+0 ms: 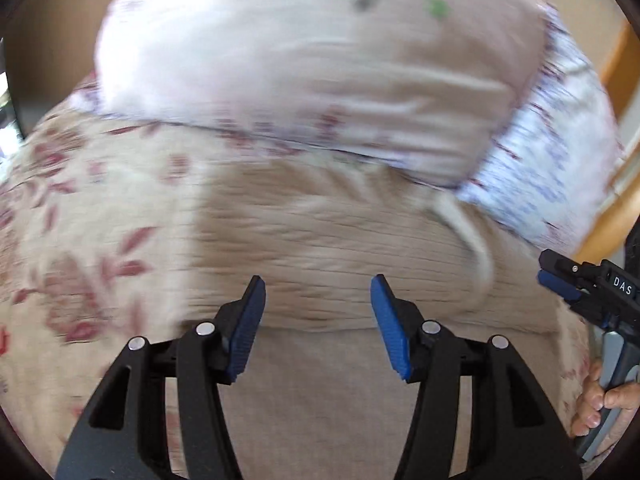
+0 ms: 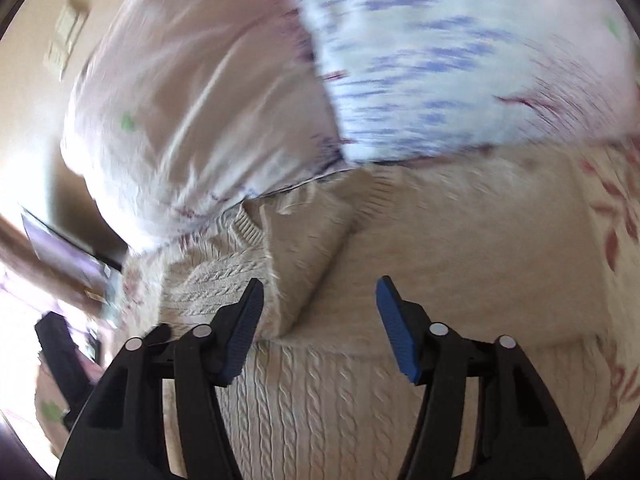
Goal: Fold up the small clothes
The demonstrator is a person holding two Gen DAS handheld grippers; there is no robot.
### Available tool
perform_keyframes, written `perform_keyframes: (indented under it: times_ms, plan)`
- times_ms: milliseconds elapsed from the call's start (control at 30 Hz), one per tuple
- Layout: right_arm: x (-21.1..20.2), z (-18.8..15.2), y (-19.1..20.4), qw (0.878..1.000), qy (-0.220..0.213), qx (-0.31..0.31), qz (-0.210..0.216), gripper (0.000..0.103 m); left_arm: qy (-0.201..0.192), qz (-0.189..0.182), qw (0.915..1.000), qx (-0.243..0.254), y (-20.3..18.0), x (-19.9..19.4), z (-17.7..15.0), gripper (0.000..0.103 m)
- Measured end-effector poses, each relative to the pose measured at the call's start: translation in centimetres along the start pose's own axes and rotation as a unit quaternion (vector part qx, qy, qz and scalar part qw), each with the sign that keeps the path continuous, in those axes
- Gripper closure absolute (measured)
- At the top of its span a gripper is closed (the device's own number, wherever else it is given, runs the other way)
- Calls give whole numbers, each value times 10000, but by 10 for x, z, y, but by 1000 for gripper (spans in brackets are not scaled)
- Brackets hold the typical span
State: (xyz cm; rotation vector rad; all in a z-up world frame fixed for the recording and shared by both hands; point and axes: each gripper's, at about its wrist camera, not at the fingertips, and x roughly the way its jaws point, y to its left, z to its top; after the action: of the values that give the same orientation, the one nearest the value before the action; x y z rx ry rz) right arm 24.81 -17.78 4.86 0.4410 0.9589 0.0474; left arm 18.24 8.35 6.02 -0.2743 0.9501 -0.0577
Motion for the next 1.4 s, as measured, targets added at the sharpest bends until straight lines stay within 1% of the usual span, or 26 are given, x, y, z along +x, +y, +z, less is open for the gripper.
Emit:
perform_keyframes:
  times_ms: [100,167,200,267,300,333,400,433,500,600,667,700,833,867,900,933,1000,1067,1100,1167,1267,1300,1333,1367,1400]
  plan:
    - [30,10,31,9983,163,-446,-331,48,52,369,9985,-396,35,-6,4,48]
    - [46,13,44,9958,254,-671,-576,50,215,604,9966,-519,52,-3,3,48]
    - [54,14,50,9931,284,-842,-760,52,270,648,9960,-553,57,-2,2,48]
    - [65,13,53,9880,349,-1039,-1088,60,373,618,9955,-615,66,0,-2,48]
    - [68,13,51,9857,374,-1066,-1253,73,426,606,9953,-623,68,3,-3,48]
    - [68,13,47,9856,366,-1010,-1309,86,458,607,9952,-609,68,6,-3,48]
    - [57,12,35,9894,209,-746,-1229,93,500,604,9953,-568,69,10,-4,48]
    - [50,12,28,9904,102,-629,-1227,94,513,590,9954,-553,68,15,-4,48]
    - [32,10,12,9929,-121,-320,-1141,95,523,572,9956,-527,68,17,-4,48]
    - [8,1,-19,9947,-355,344,-900,95,524,529,9960,-489,67,21,-4,48]
    - [0,-11,-38,9933,-369,760,-789,95,509,459,9964,-506,68,22,-5,48]
    - [-1,-22,-50,9920,-304,1003,-705,95,505,432,9964,-523,69,23,-6,48]
    - [3,-41,-77,9879,-149,1489,-401,94,489,275,9964,-631,72,23,-7,48]
    - [0,-43,-82,9862,-182,1616,-307,90,479,208,9964,-675,73,23,-7,48]
    - [-5,-42,-89,9837,-241,1767,-213,82,468,151,9962,-713,74,24,-7,48]
    - [-10,-42,-96,9810,-331,1909,-96,65,455,102,9960,-756,75,23,-7,48]
    - [-15,-38,-109,9757,-481,2138,50,46,438,-1,9954,-857,79,22,-7,48]
    - [-15,-34,-117,9720,-510,2286,194,46,435,-52,9946,-943,82,22,-6,48]
    - [-13,-31,-122,9706,-474,2343,270,46,440,-89,9942,-981,83,23,-6,49]
    - [-5,-27,-127,9700,-303,2393,294,47,469,-110,9938,-1001,84,24,-6,49]
    - [-1,-23,-127,9704,-309,2387,220,54,481,-131,9938,-996,83,26,-6,49]
    - [-1,-23,-129,9686,-322,2454,248,57,485,-160,9936,-1003,83,26,-6,50]
    - [-1,-23,-132,9666,-323,2523,320,60,485,-204,9934,-1016,84,26,-6,50]
    - [-1,-23,-134,9655,-304,2560,381,62,493,-244,9932,-1026,84,28,-5,53]
    - [0,-23,-136,9646,-253,2575,516,69,503,-278,9929,-1038,84,28,-5,55]
